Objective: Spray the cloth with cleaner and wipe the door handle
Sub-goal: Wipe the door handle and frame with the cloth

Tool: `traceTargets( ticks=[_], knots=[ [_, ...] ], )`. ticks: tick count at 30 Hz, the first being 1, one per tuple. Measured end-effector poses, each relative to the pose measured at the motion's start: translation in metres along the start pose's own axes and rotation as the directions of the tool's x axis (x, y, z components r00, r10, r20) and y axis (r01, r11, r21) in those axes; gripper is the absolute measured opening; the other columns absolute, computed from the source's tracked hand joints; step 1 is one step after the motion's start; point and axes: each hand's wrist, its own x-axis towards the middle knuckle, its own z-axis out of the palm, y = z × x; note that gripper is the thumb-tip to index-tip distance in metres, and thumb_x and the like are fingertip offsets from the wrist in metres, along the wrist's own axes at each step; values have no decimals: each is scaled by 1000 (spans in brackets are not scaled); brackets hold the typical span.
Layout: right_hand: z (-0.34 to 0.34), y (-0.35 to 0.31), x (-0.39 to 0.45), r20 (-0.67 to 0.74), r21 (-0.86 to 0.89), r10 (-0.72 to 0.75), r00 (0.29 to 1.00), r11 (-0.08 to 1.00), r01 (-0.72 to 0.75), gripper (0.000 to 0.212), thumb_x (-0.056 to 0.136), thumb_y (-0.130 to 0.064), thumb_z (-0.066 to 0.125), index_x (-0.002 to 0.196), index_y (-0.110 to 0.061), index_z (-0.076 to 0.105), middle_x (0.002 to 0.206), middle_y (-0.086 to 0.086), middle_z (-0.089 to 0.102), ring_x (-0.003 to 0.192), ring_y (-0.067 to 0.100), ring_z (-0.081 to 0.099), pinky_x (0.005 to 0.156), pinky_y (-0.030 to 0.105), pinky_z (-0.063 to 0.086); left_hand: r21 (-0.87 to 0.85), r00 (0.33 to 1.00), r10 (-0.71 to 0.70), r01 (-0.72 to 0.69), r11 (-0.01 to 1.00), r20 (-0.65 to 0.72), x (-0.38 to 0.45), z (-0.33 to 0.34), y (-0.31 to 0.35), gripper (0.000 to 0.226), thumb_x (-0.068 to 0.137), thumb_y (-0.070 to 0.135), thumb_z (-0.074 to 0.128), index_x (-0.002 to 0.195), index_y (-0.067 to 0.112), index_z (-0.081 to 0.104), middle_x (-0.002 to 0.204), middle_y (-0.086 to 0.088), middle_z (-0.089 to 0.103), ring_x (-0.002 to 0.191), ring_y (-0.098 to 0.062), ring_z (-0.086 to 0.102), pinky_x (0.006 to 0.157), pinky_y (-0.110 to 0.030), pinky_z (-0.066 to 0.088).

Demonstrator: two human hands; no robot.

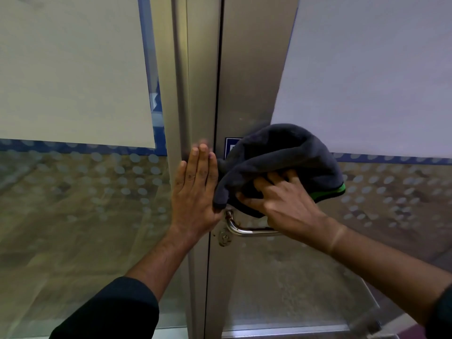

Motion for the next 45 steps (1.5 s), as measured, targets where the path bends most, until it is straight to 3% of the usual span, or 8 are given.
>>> traceTargets(
  ticks=[3,6,8,15,26,34,39,45],
  knots=[
    [-14,12,-8,-88,298,126,988,950,-95,57,72,-11,59,124,-35,63,96,5,51,93,29,50,73,42,39,-47,999,0,-3,999,-42,0,-1,2,72,100,42,20,152,11,-18,159,-4,-30,150,-20,-19,122,-37,-9],
    [-30,36,-28,-254,609,342,905,783,-125,43,77,-8,59,115,-25,70,94,2,41,86,15,44,77,22,39,-35,1000,-5,4,999,-26,-1,3,0,75,96,35,28,153,10,-15,160,-6,-26,150,-21,-16,122,-39,-8],
    [-42,51,-43,-305,636,446,841,753,-169,38,80,-11,55,113,-22,69,99,3,45,91,12,47,82,12,37,-9,999,-3,3,1000,-33,-1,5,-1,76,97,33,31,152,9,-16,160,-7,-27,150,-22,-17,122,-39,-9],
    [-52,54,-82,-219,661,685,695,628,-410,62,58,5,42,114,-8,66,100,3,62,93,19,59,79,15,43,-21,998,18,-19,1000,-64,-2,6,-3,71,100,33,26,151,8,-17,159,-8,-29,149,-21,-20,122,-37,-11],
    [-38,-49,-42,88,481,466,880,754,-448,64,68,-18,52,131,-20,58,96,2,53,88,23,49,69,40,46,-22,995,62,-64,998,-77,-9,7,-9,63,103,28,20,152,8,-14,160,-7,-28,149,-19,-19,122,-36,-11],
    [-19,-93,4,205,351,388,899,828,-437,44,76,-36,51,119,-28,56,118,0,44,103,23,43,77,40,45,-54,991,99,-104,993,-92,-9,6,-12,66,104,41,17,153,6,-10,161,-8,-24,150,-21,-16,123,-37,-9],
    [-7,-103,8,197,213,414,889,866,-451,49,81,-64,40,113,-32,60,123,8,42,104,33,41,78,47,42,-58,984,112,-121,991,-139,-10,9,-13,61,101,18,22,154,6,-6,162,-7,-20,151,-21,-12,123,-38,-6],
    [13,-109,12,139,173,460,877,861,-478,21,76,-32,59,91,-19,66,105,13,48,84,33,43,67,38,41,-48,985,116,-123,991,-128,-9,7,-15,60,103,23,20,153,6,-7,162,-8,-21,151,-21,-13,123,-38,-6]
  ],
)
